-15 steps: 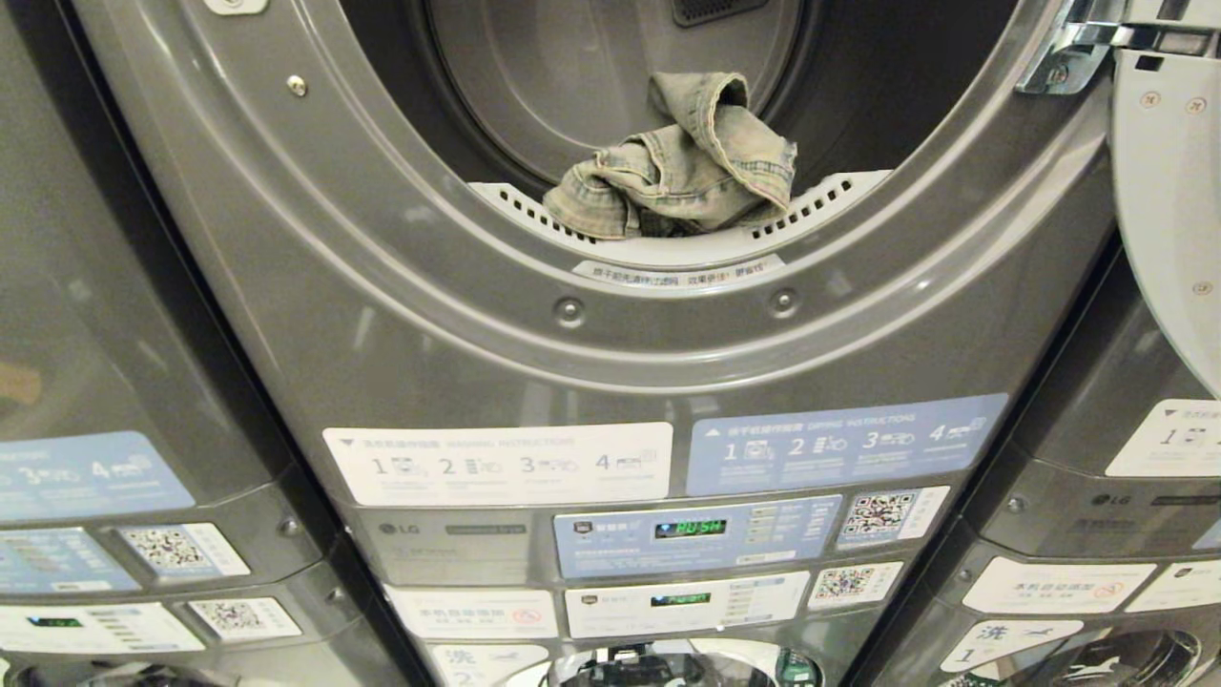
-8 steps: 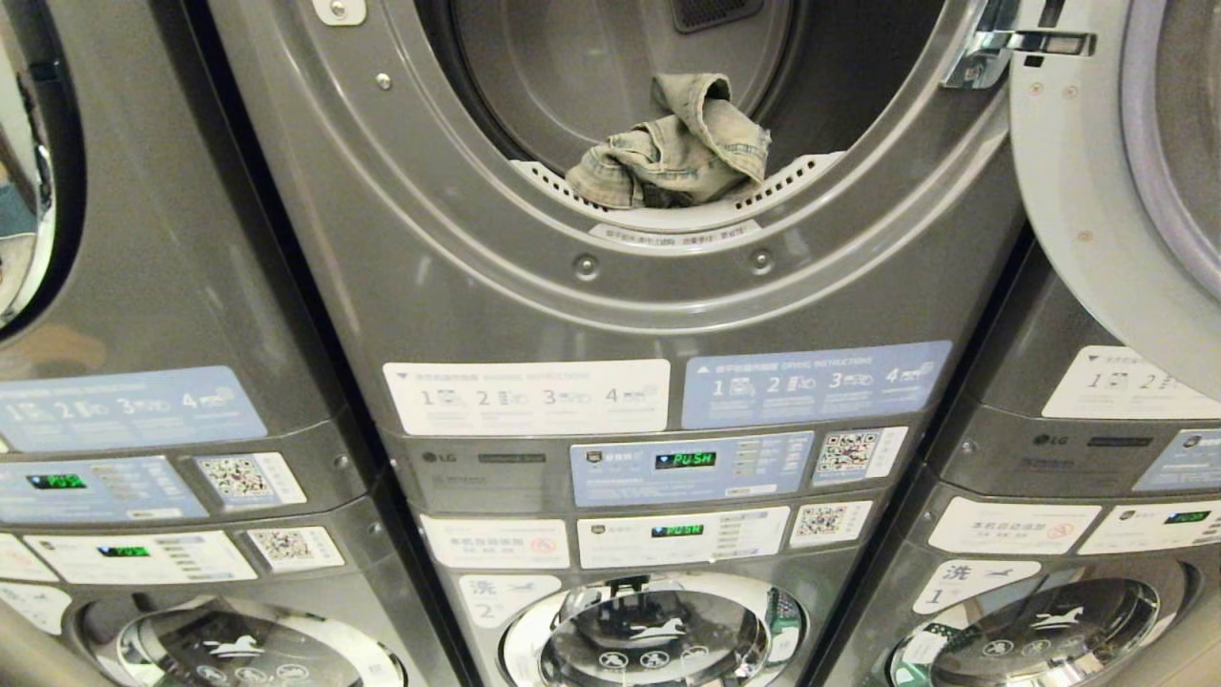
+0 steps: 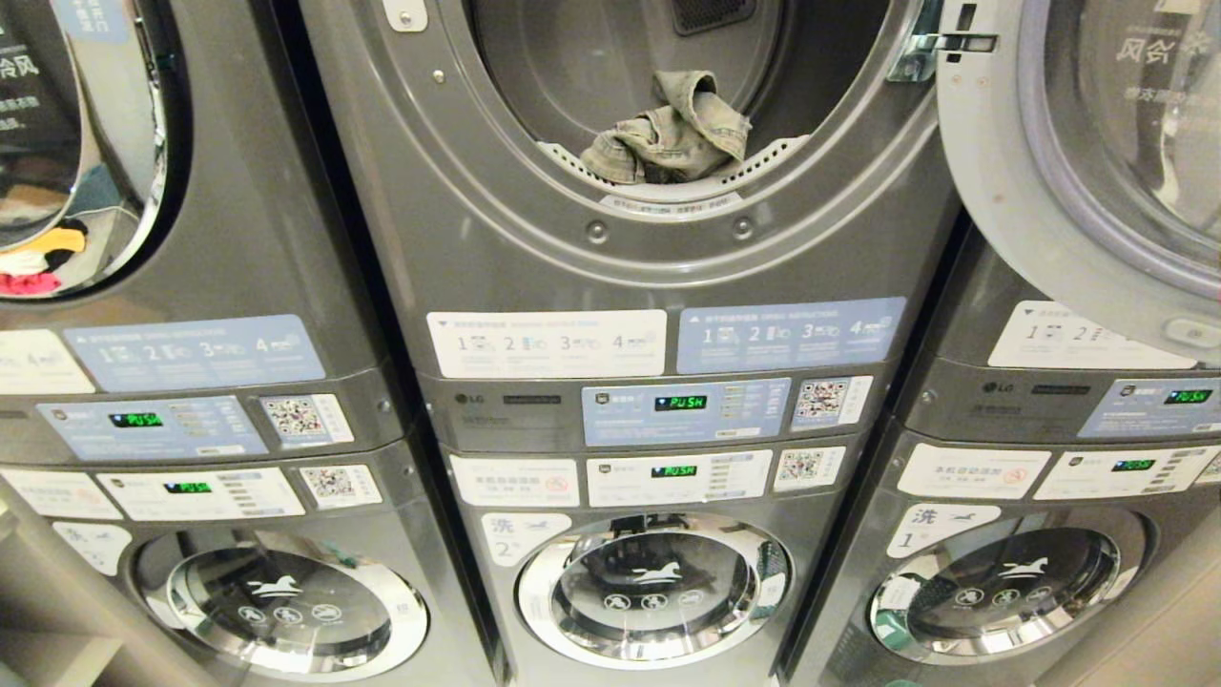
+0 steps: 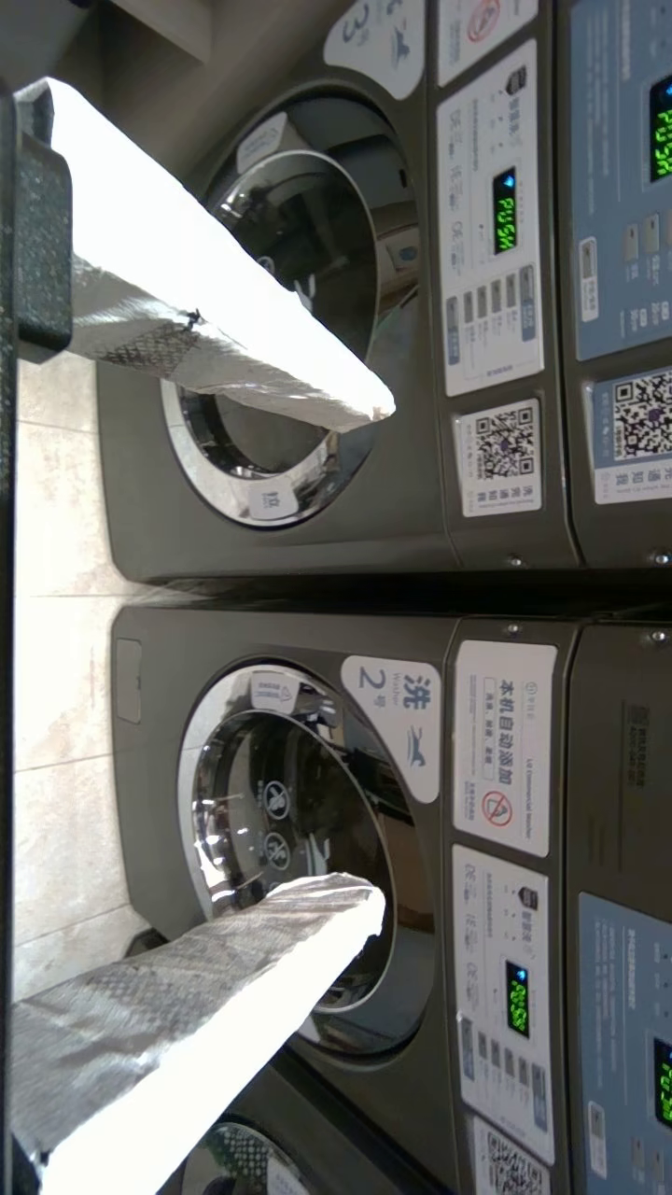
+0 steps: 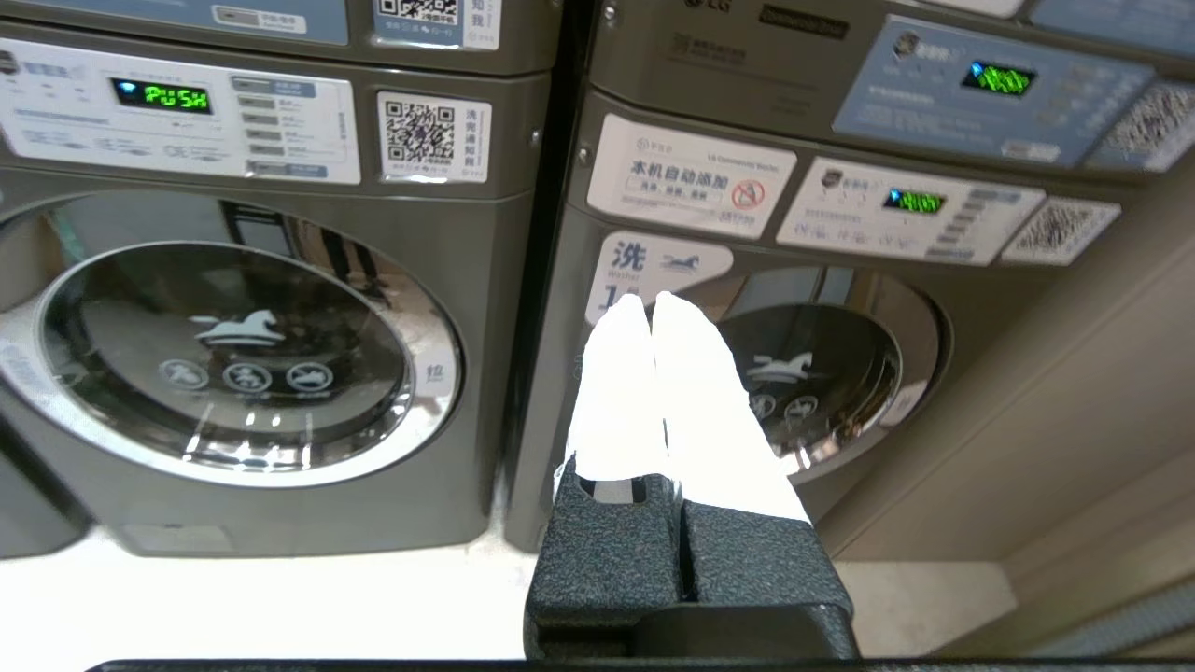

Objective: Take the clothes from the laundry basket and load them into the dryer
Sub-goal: Close the dryer

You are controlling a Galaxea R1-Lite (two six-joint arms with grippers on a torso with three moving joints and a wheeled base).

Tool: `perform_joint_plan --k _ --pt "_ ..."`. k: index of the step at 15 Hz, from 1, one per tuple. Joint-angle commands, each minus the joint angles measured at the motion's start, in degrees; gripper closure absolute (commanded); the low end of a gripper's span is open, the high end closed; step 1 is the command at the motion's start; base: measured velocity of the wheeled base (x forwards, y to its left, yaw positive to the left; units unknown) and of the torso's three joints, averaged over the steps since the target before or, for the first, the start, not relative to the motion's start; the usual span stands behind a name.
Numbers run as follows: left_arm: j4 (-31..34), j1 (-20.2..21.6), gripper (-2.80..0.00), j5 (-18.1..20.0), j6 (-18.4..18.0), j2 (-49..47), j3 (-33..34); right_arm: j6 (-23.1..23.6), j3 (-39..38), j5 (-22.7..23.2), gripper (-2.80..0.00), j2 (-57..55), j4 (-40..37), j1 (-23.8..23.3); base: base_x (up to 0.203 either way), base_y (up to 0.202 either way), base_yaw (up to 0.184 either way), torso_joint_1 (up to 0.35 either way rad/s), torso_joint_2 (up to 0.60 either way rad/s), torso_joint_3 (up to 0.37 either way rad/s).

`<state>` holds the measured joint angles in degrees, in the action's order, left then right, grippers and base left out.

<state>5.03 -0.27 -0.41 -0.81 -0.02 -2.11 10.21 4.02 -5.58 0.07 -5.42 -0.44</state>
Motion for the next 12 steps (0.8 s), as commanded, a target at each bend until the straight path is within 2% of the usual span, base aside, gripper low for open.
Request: perform_joint_plan --k 1,2,4,5,6,9,10,12 --pt "-0.02 0.0 -2.8 -0.03 0.08 0.02 0.16 -1.07 -0.01 -0.04 0.0 -0.07 -0.02 0.0 -0.158 0.0 0.004 0.002 0.0 0.001" --pt "-0.02 0.0 -2.8 -0.03 0.16 0.02 0.13 -4.49 -0.01 -0.01 0.0 -0.07 0.08 0.0 -0.087 0.0 0.001 -0.007 -0.01 0.007" --pt "-0.02 0.0 -2.8 -0.03 0.11 0.02 0.18 -16.92 0.34 -0.15 0.0 -0.07 -1.6 0.0 0.0 0.0 0.0 0.013 0.0 -0.002" --pt "-0.02 0.0 -2.8 -0.03 0.02 0.02 0.18 -19.42 0.79 -0.03 0.0 -0.07 -3.56 0.0 0.0 0.0 0.0 0.0 0.0 0.0" --pt "-0.02 0.0 -2.8 -0.03 0.02 0.02 0.18 -17.16 1.01 0.43 0.0 -0.07 -4.51 0.0 0.0 0.0 0.0 0.0 0.0 0.0" --pt "-0.02 0.0 -2.8 -0.03 -0.07 0.02 0.14 -3.33 0.6 6.66 0.0 -0.07 -5.79 0.0 0.0 0.0 0.0 0.0 0.0 0.0" --pt "-0.02 0.0 -2.8 -0.03 -0.07 0.02 0.11 -0.75 0.75 8.6 0.0 -0.07 -6.65 0.0 0.0 0.0 0.0 0.0 0.0 0.0" --pt "-0.02 0.0 -2.8 -0.03 -0.07 0.02 0.18 -1.07 0.64 8.57 0.0 -0.07 -6.62 0.0 0.0 0.0 0.0 0.0 0.0 0.0"
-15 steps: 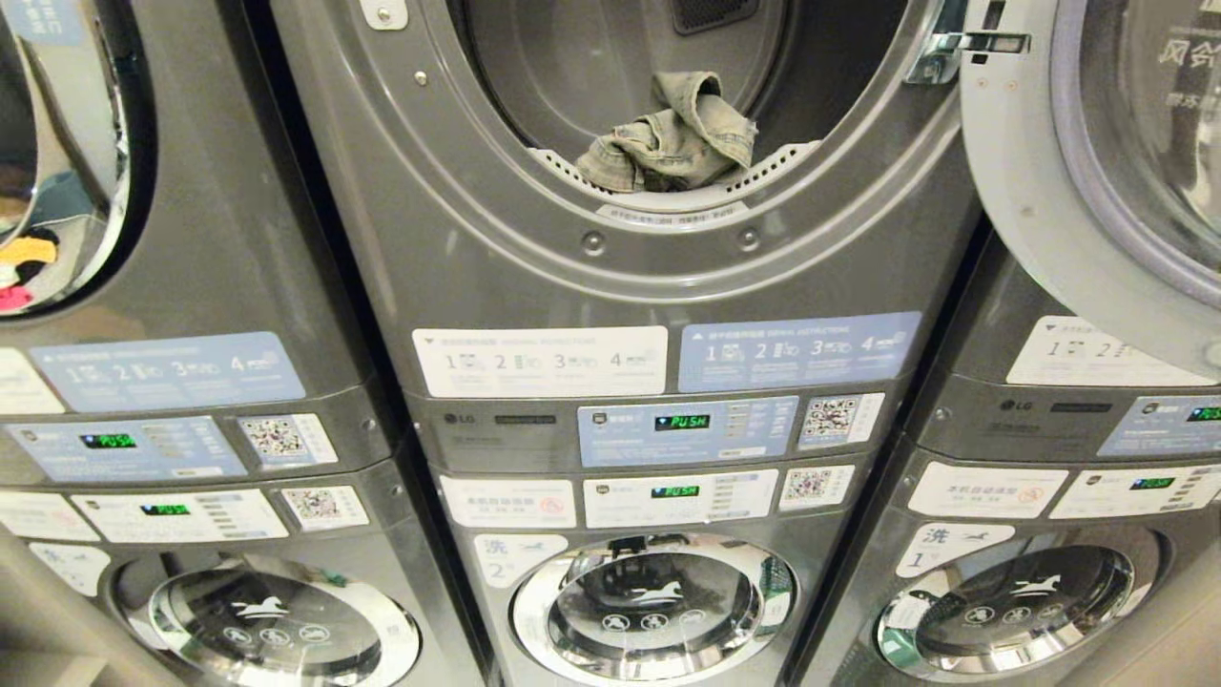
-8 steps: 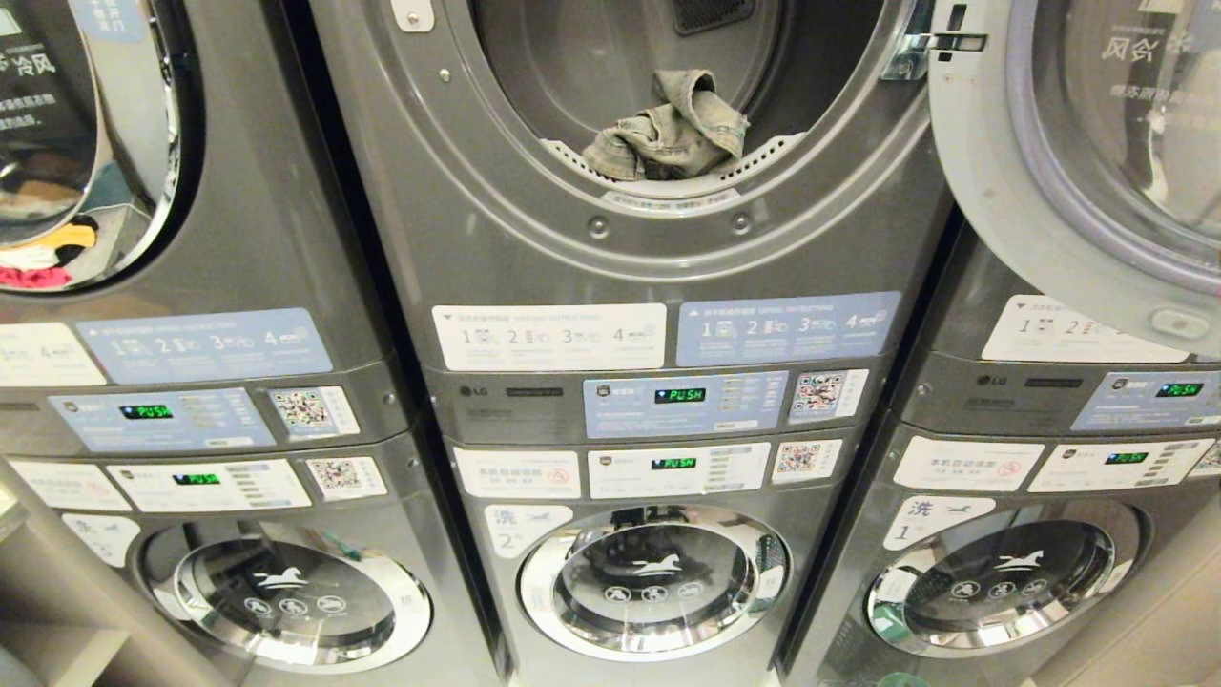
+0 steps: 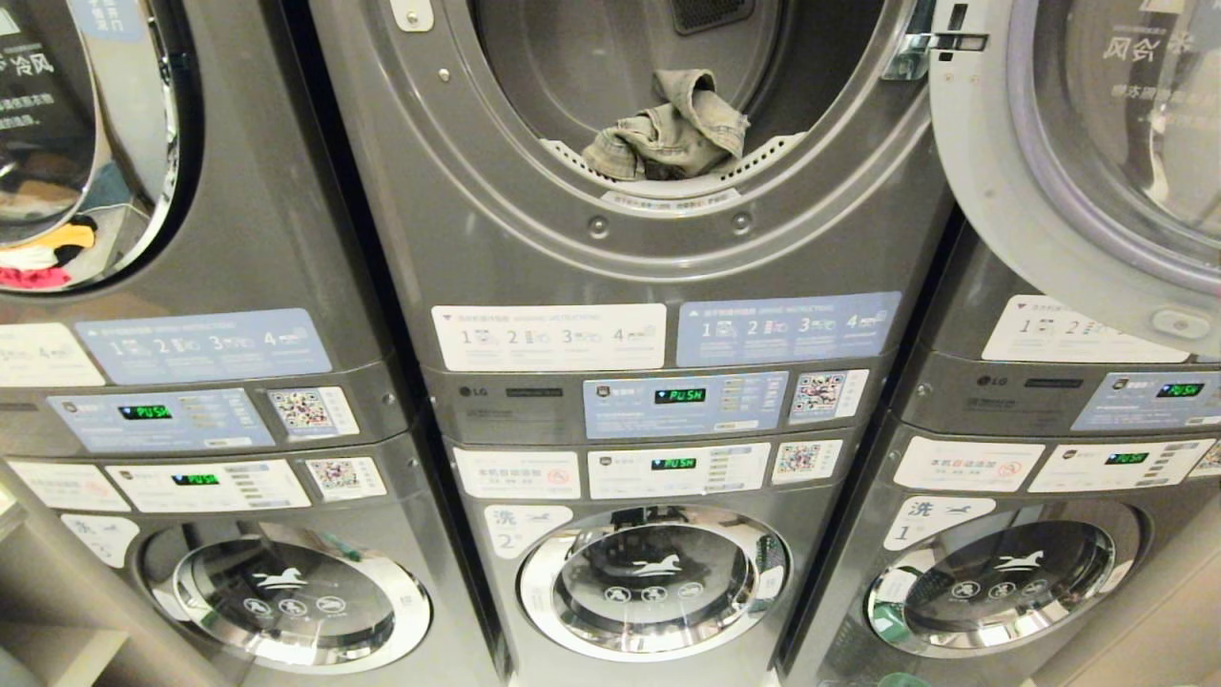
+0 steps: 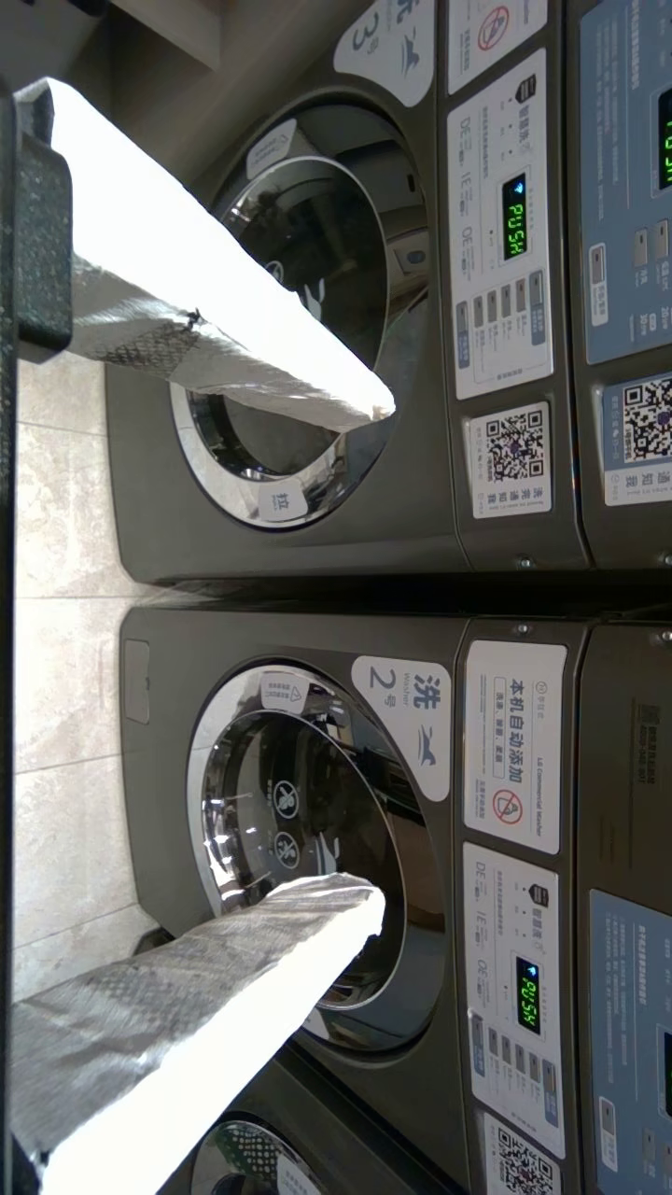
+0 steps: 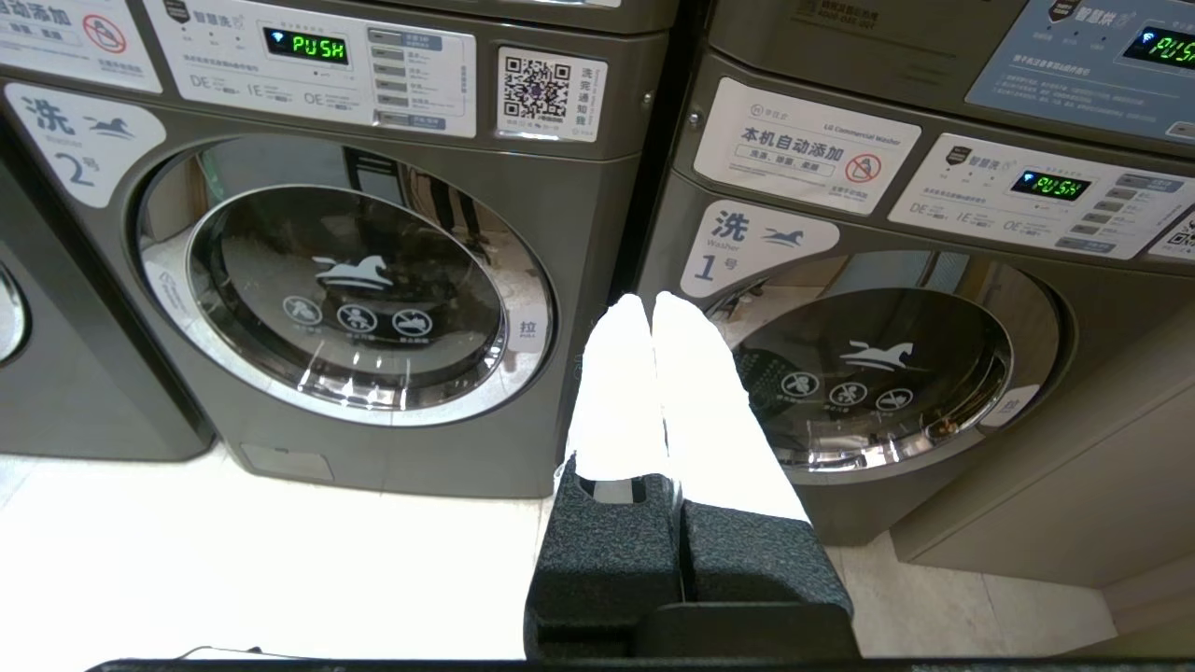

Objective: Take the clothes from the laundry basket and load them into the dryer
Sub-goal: Close the dryer

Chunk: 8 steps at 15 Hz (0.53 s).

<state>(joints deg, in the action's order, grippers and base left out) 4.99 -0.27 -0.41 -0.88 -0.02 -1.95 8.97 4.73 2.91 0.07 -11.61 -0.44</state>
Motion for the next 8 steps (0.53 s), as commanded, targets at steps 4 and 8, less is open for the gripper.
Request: perform_joint_plan --k 4,8 --pt "0.02 0.0 -2.8 -0.02 0.0 0.02 0.02 1.31 -2.44 0.23 0.0 -0.07 5.81 0.0 0.0 0.0 0.0 0.0 0.0 0.0" --pt "0.02 0.0 -2.8 -0.02 0.0 0.02 0.02 3.96 -2.45 1.31 0.0 -0.07 6.08 0.0 0.0 0.0 0.0 0.0 0.0 0.0"
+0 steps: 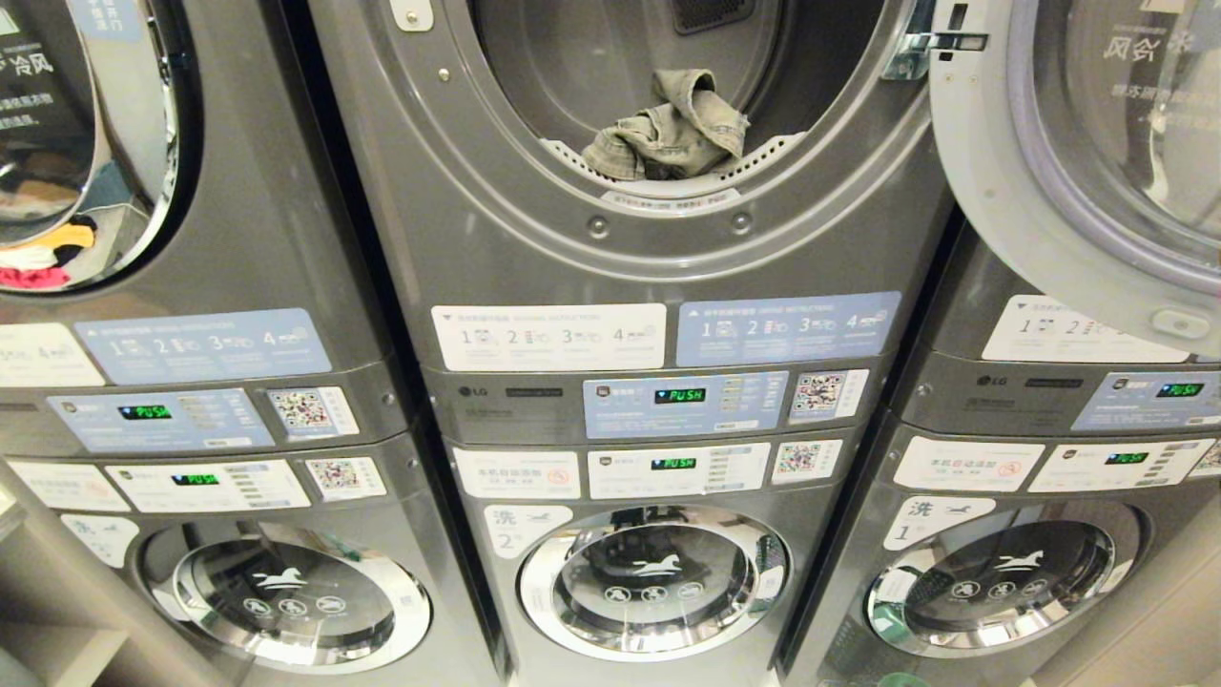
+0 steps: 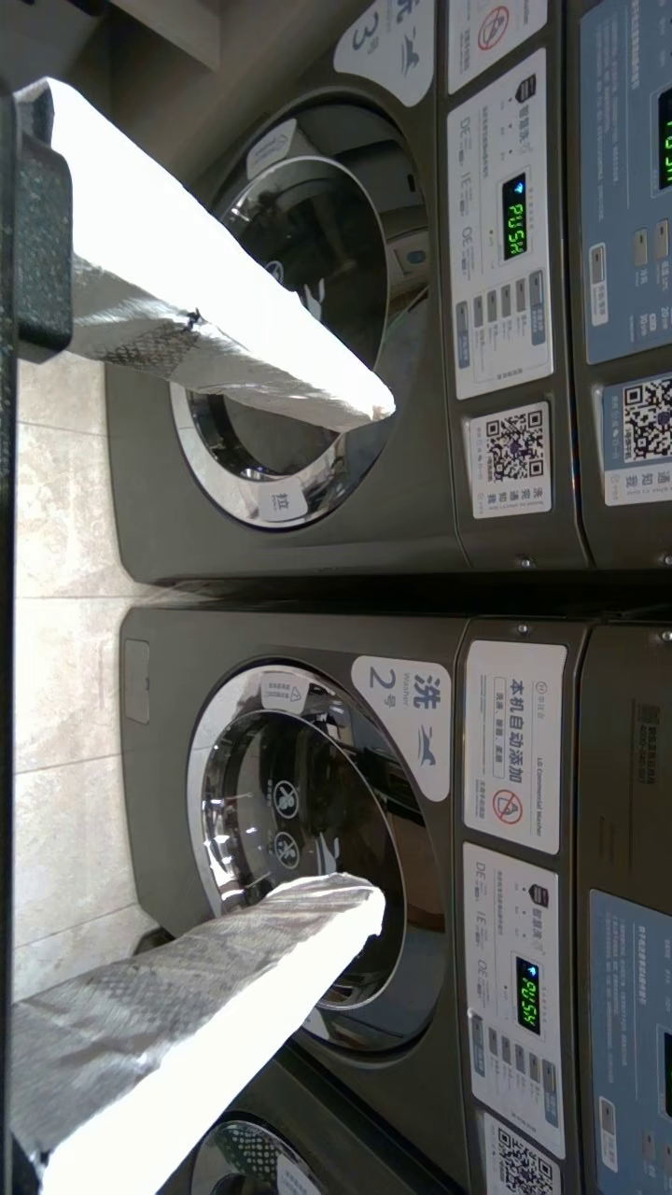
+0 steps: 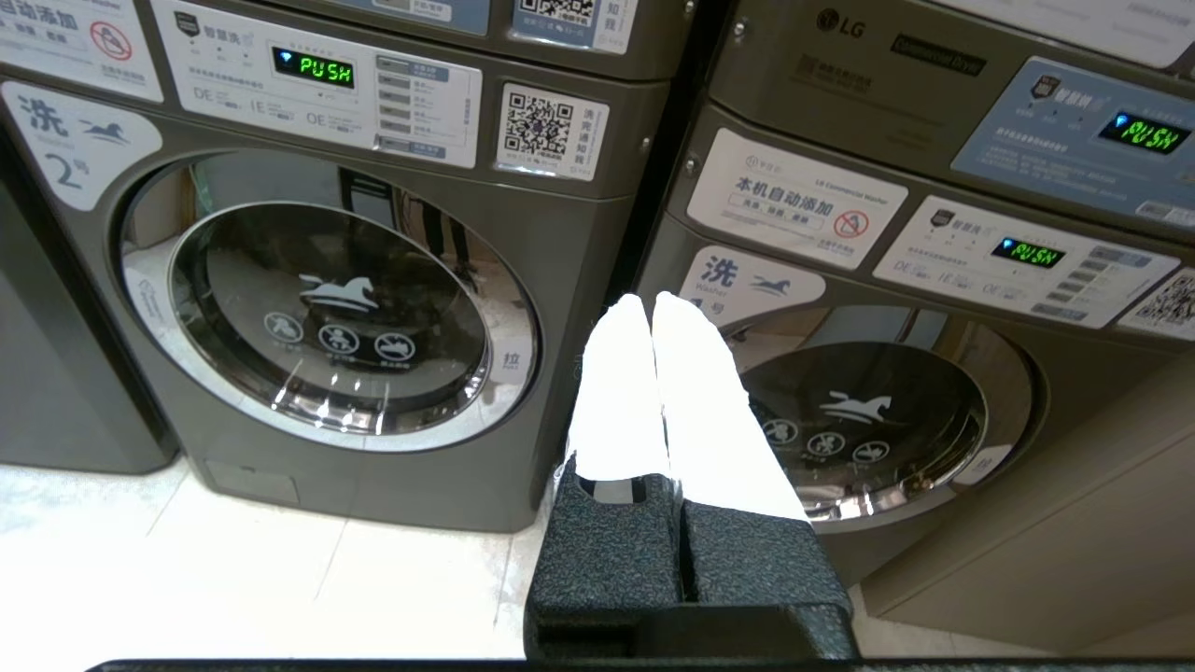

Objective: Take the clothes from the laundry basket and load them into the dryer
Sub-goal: Close the dryer

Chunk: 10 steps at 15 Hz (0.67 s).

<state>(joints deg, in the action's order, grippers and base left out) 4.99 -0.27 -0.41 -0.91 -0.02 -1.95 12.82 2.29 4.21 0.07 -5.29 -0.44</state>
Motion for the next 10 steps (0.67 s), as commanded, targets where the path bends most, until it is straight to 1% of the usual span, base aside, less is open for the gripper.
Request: perform_joint_plan --k 1,2,3,4,6,9,10 --pt "0.02 0.0 -2.8 -0.02 -0.05 0.02 0.02 0.22 -0.45 0.01 0.0 -0.07 1.52 0.0 0.0 0.0 0.0 0.0 0.0 0.0" --pt "0.02 0.0 -2.8 -0.02 -0.14 0.02 0.02 -0.03 -1.61 0.0 0.0 -0.07 5.5 0.0 0.0 0.0 0.0 0.0 0.0 0.0" --pt "0.02 0.0 -2.8 -0.11 -0.14 0.02 0.02 -1.05 -2.36 -0.61 0.0 -0.07 7.65 0.0 0.0 0.0 0.0 0.0 0.0 0.0" --pt "0.02 0.0 -2.8 -0.11 -0.05 0.02 0.02 -2.4 -2.38 -1.92 0.0 -0.07 7.1 0.0 0.0 0.0 0.0 0.0 0.0 0.0" --pt "0.11 0.0 -2.8 -0.02 -0.37 0.02 0.02 -2.36 -2.12 -1.92 0.0 -0.07 4.15 0.0 0.0 0.0 0.0 0.0 0.0 0.0" --pt "0.11 0.0 -2.8 0.06 -0.85 0.02 0.02 -2.86 -2.26 -2.1 0.0 -0.07 4.64 0.0 0.0 0.0 0.0 0.0 0.0 0.0" --pt "0.11 0.0 -2.8 0.06 -0.93 0.02 0.02 -3.69 -2.29 -2.18 0.0 -0.07 4.85 0.0 0.0 0.0 0.0 0.0 0.0 0.0"
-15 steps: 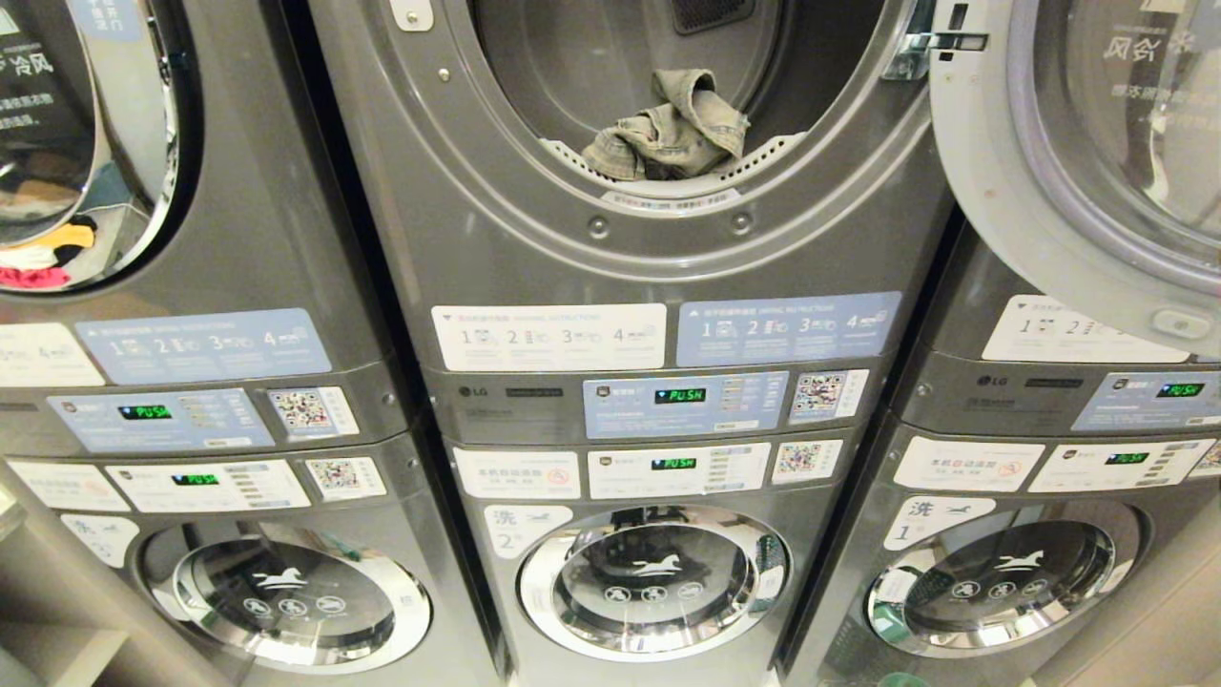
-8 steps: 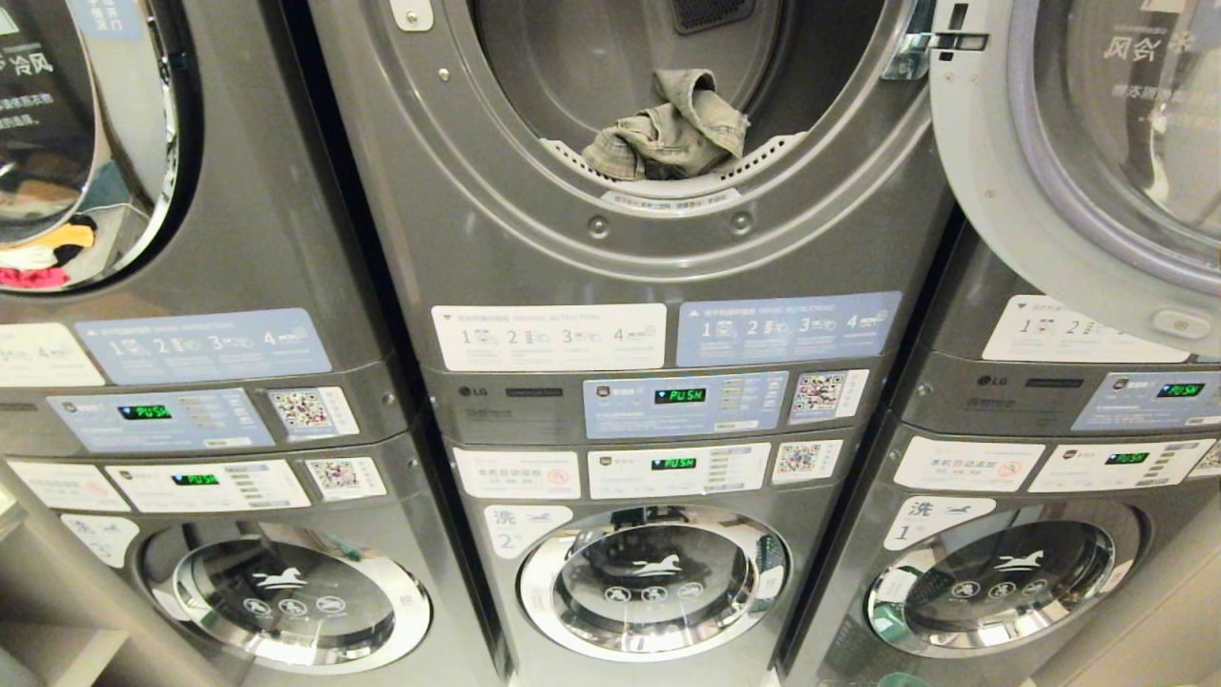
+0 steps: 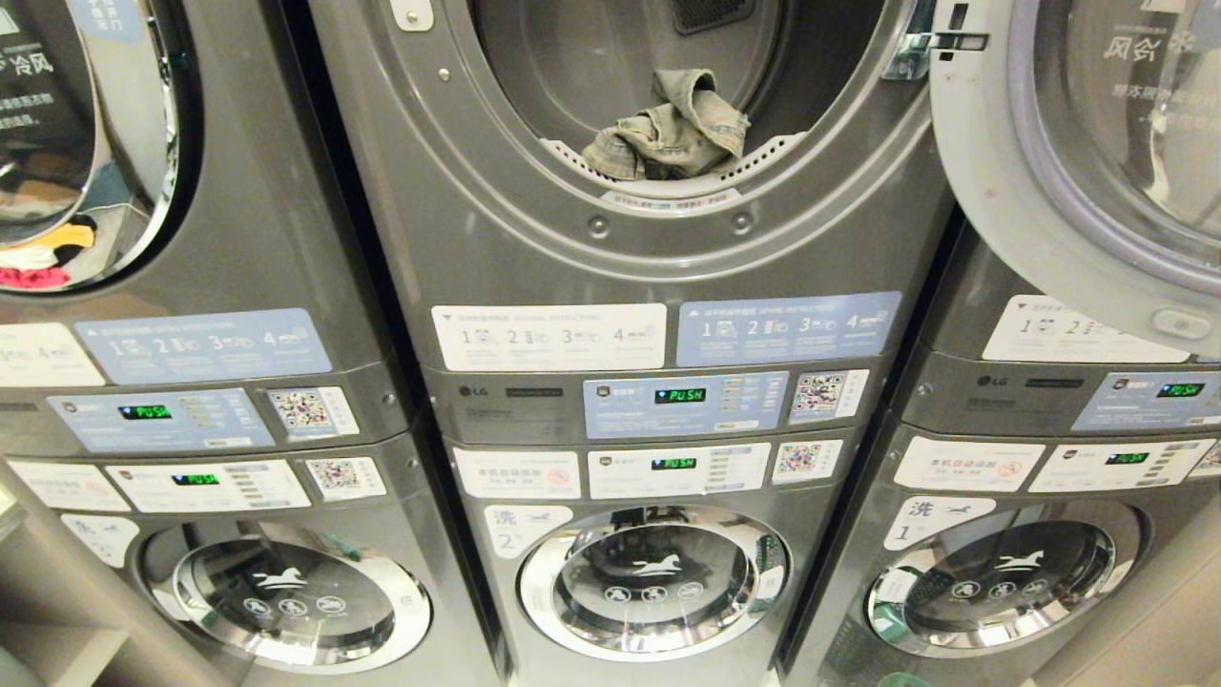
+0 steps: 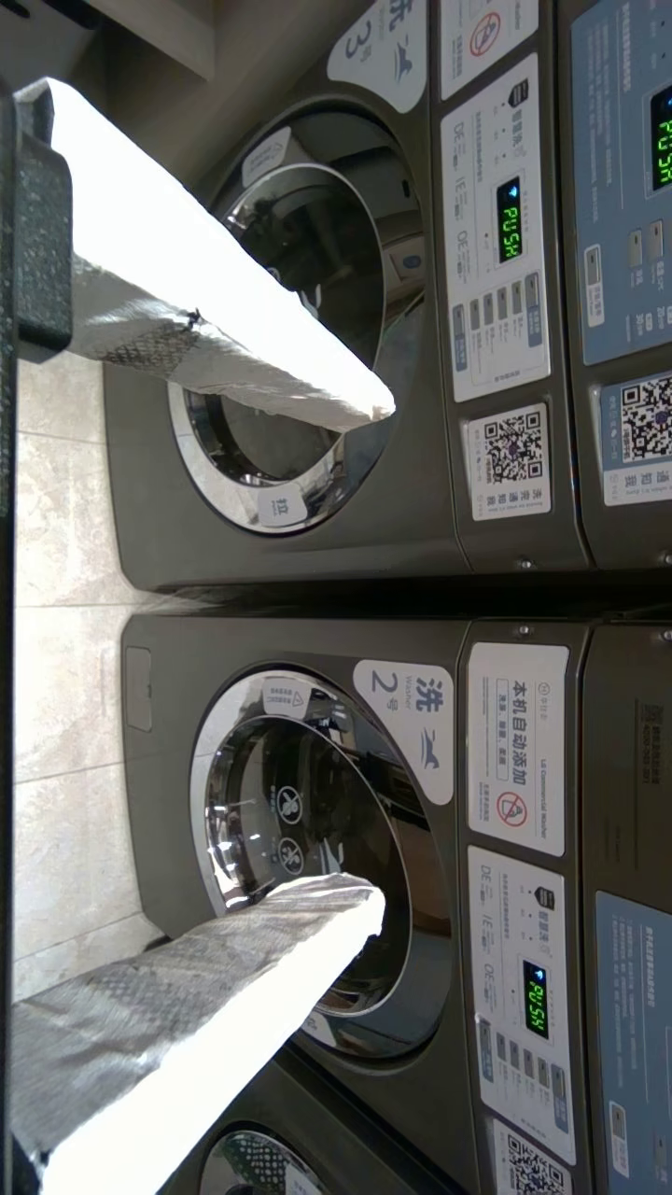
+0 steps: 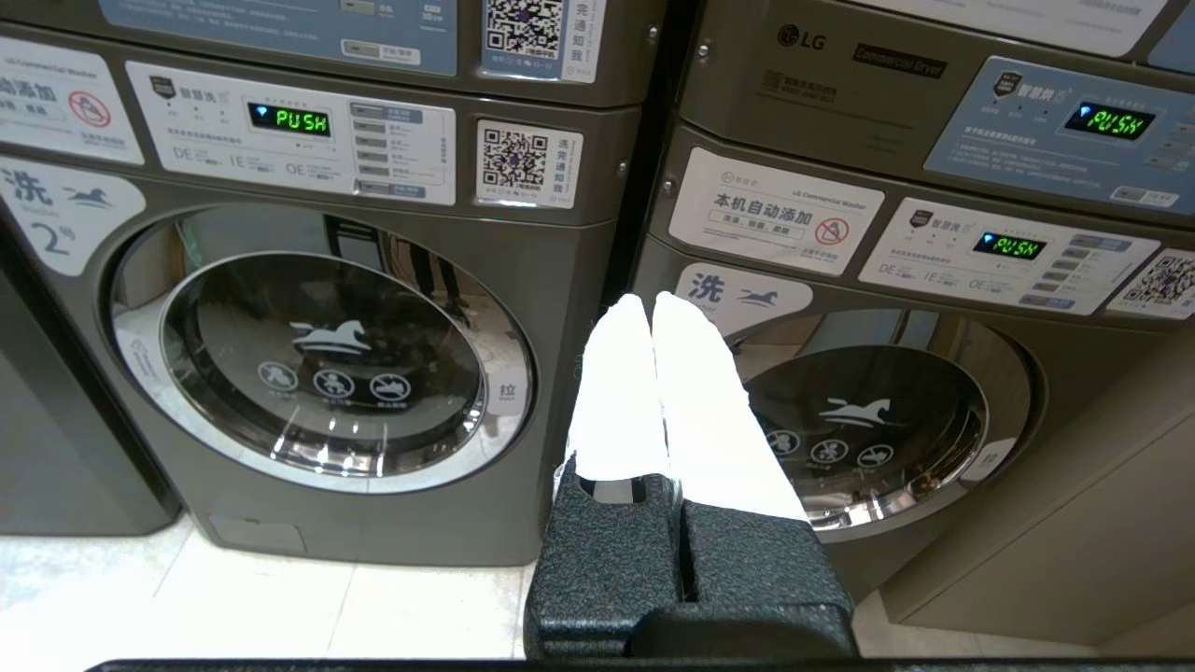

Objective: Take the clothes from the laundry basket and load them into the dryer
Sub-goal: Close the dryer

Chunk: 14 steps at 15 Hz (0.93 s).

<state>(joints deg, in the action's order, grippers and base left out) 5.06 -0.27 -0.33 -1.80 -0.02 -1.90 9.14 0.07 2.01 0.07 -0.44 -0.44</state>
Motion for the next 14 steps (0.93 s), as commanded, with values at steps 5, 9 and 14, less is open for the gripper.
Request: perform_joint_plan --k 5,9,14 --pt "-0.04 0.0 -2.8 -0.02 0.13 0.02 -0.03 -0.18 -0.07 0.01 0.0 -0.07 -0.09 0.0 0.0 0.0 0.0 0.0 0.0 0.0" --pt "-0.05 0.0 -2.8 -0.11 0.21 0.02 -0.03 -0.26 -0.07 0.01 0.0 -0.07 -0.09 0.0 0.0 0.0 0.0 0.0 0.0 0.0" --pt "0.04 0.0 -2.8 -0.11 0.21 0.02 -0.12 -0.73 -0.07 -0.05 0.0 -0.07 -0.09 0.0 0.003 -0.134 0.002 -0.001 0.0 0.0"
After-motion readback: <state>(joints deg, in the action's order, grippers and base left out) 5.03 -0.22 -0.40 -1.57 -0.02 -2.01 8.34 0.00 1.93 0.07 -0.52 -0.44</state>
